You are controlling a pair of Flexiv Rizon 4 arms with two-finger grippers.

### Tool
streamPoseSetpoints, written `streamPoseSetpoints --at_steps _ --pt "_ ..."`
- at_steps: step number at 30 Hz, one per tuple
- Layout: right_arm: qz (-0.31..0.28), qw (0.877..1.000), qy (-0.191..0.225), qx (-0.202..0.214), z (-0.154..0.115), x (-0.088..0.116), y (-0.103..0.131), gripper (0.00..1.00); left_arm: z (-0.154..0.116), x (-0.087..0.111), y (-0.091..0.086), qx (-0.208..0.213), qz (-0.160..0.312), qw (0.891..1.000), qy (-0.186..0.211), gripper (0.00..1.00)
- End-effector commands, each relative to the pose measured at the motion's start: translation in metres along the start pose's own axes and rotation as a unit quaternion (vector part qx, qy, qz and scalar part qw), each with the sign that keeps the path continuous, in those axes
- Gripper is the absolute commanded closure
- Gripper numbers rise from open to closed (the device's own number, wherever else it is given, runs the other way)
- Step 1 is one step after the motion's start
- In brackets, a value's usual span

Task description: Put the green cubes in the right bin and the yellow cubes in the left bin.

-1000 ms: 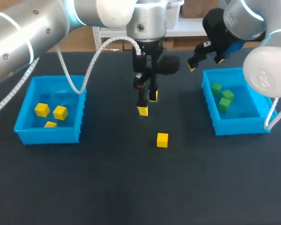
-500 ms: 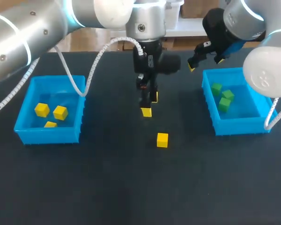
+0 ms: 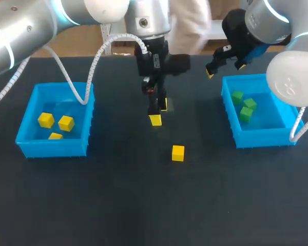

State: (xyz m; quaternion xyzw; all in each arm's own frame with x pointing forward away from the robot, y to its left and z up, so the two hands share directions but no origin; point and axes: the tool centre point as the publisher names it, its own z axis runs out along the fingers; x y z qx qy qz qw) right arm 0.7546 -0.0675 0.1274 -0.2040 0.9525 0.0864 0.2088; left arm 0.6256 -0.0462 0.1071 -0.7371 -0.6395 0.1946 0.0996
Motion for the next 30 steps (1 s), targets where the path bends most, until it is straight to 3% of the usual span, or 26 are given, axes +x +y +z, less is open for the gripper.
streamPoseSetpoints --at_steps 1,5,8,17,30 --pt "0.000 1.000 0.000 0.000 0.000 0.000 0.000 0.00 0.001 -0.001 -0.009 -0.003 0.000 1.000 -0.016 0.00" --pt "0.000 1.000 0.000 0.000 0.000 0.000 0.000 0.00 -0.008 -0.008 -0.015 0.012 0.018 0.998 -0.056 0.00" --pt "0.000 1.000 0.000 0.000 0.000 0.000 0.000 0.00 -0.010 -0.009 -0.017 0.021 0.028 0.998 -0.057 0.00" --pt "0.000 1.000 0.000 0.000 0.000 0.000 0.000 0.00 0.008 -0.009 -0.021 -0.004 0.036 0.999 -0.018 0.00" --pt "0.000 1.000 0.000 0.000 0.000 0.000 0.000 0.00 0.028 -0.012 -0.022 -0.028 0.026 0.999 -0.012 0.00"
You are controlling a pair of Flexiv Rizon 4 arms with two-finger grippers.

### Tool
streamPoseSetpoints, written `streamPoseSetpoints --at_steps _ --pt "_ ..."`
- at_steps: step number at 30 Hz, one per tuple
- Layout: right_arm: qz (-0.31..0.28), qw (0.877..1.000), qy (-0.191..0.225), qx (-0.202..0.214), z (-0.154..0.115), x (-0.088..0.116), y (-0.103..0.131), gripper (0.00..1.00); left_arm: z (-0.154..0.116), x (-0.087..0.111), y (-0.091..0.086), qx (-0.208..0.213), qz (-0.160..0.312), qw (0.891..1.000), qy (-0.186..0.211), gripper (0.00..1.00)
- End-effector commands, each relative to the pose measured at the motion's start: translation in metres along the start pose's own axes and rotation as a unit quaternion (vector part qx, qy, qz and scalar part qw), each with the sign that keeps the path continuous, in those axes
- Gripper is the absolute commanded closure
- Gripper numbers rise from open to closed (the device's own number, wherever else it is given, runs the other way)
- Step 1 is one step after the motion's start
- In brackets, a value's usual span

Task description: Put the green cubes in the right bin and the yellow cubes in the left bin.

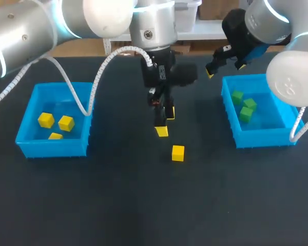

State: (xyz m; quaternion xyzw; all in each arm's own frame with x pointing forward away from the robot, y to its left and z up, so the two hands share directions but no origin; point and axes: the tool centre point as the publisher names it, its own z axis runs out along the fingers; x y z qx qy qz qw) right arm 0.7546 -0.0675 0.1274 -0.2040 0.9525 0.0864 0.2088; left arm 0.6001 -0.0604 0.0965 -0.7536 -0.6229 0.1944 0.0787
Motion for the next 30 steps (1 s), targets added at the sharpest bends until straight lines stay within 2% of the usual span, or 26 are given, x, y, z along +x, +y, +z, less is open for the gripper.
streamPoseSetpoints --at_steps 1,17,20,21,30 --pt "0.000 1.000 0.000 0.000 0.000 0.000 0.000 0.00 0.007 0.003 -0.005 -0.014 -0.001 1.000 -0.003 0.00" --pt "0.000 1.000 0.000 0.000 0.000 0.000 0.000 0.00 0.032 -0.004 -0.015 -0.022 -0.001 1.000 -0.011 0.00" --pt "0.000 1.000 0.000 0.000 0.000 0.000 0.000 0.00 0.039 -0.005 -0.017 -0.030 0.002 1.000 0.005 0.00" --pt "0.000 1.000 0.000 0.000 0.000 0.000 0.000 0.00 0.040 -0.007 -0.018 -0.027 0.001 1.000 -0.005 0.00" --pt "0.000 1.000 0.000 0.000 0.000 0.000 0.000 0.00 0.059 -0.016 -0.019 -0.034 0.001 0.999 0.005 0.00"
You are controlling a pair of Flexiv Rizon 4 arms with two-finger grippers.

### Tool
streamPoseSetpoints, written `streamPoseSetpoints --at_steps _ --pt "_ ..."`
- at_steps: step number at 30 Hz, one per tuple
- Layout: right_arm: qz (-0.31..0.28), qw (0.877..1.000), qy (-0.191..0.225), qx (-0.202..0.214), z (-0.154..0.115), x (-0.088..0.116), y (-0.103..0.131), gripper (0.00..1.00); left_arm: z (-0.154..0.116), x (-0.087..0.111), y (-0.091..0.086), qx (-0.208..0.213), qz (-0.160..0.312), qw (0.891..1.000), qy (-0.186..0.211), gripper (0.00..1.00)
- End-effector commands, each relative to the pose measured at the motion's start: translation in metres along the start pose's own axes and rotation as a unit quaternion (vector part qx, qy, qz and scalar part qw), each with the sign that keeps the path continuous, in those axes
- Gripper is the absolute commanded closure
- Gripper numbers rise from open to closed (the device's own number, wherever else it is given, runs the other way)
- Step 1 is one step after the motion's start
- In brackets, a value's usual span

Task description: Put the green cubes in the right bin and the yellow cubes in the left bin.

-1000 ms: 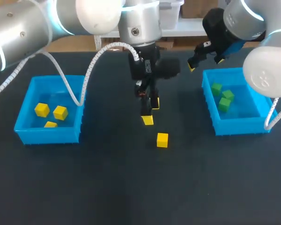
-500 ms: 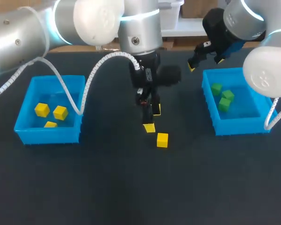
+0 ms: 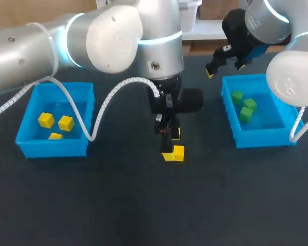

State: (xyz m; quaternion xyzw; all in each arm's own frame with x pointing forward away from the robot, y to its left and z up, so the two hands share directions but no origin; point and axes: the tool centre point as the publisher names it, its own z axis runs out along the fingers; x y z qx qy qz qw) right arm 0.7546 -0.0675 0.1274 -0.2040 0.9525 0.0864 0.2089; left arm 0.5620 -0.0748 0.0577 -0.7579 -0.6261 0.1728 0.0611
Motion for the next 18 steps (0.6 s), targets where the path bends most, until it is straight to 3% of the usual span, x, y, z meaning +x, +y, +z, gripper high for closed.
streamPoseSetpoints --at_steps 1,10,18 --pt "0.000 1.000 0.000 0.000 0.000 0.000 0.000 0.00 0.008 -0.005 -0.001 -0.011 -0.001 1.000 0.002 0.00" --pt "0.000 1.000 0.000 0.000 0.000 0.000 0.000 0.00 0.023 -0.004 0.006 -0.075 -0.029 0.996 0.038 0.00" --pt "0.000 1.000 0.000 0.000 0.000 0.000 0.000 0.00 0.034 -0.003 0.014 -0.103 -0.040 0.993 0.039 0.00"
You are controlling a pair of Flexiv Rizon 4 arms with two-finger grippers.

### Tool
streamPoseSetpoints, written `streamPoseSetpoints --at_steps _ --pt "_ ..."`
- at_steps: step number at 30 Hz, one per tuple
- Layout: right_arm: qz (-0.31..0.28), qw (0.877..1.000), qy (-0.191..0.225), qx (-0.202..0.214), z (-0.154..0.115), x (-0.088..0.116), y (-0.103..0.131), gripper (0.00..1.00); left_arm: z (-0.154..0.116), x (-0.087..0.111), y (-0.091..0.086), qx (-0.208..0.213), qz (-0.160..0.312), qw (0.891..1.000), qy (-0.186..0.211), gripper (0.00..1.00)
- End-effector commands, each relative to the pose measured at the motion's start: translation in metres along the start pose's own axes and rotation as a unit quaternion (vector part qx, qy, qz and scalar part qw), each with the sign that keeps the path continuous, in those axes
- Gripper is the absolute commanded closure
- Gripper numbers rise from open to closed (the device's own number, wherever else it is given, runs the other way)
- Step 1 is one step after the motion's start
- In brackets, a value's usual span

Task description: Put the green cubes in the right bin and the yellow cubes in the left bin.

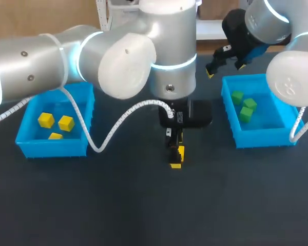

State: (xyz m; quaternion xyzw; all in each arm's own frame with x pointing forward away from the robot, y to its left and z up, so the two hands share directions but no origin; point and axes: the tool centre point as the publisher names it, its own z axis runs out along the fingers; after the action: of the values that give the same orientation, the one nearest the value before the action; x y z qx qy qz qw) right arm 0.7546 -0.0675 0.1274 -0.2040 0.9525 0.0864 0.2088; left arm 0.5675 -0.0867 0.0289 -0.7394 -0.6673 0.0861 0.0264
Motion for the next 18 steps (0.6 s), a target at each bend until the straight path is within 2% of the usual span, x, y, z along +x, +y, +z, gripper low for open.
streamPoseSetpoints --at_steps 1,3,12,13,14,15,16,17,18 --pt "0.000 1.000 0.000 0.000 0.000 0.000 0.000 0.00 0.008 0.002 -0.003 -0.016 0.001 1.000 0.000 0.00" --pt "0.000 1.000 0.000 0.000 0.000 0.000 0.000 0.00 0.011 0.001 -0.003 -0.033 0.004 0.999 0.012 0.00" --pt "0.000 1.000 0.000 0.000 0.000 0.000 0.000 0.00 0.018 -0.003 -0.004 -0.033 -0.003 0.999 -0.002 0.00" --pt "0.000 1.000 0.000 0.000 0.000 0.000 0.000 0.00 0.018 -0.004 -0.004 -0.034 -0.001 0.999 0.000 0.18" --pt "0.000 1.000 0.000 0.000 0.000 0.000 0.000 0.00 0.018 -0.004 -0.004 -0.034 0.000 0.999 0.000 0.51" --pt "0.000 1.000 0.000 0.000 0.000 0.000 0.000 0.00 0.019 -0.004 -0.004 -0.034 0.000 0.999 0.000 0.53" --pt "0.000 1.000 0.000 0.000 0.000 0.000 0.000 0.00 0.019 -0.005 -0.003 -0.035 0.000 0.999 -0.001 0.67" --pt "0.000 1.000 0.000 0.000 0.000 0.000 0.000 0.00 0.020 -0.005 -0.003 -0.036 0.001 0.999 0.001 0.85" --pt "0.000 1.000 0.000 0.000 0.000 0.000 0.000 0.00 0.020 -0.005 -0.004 -0.037 0.000 0.999 -0.002 0.95"
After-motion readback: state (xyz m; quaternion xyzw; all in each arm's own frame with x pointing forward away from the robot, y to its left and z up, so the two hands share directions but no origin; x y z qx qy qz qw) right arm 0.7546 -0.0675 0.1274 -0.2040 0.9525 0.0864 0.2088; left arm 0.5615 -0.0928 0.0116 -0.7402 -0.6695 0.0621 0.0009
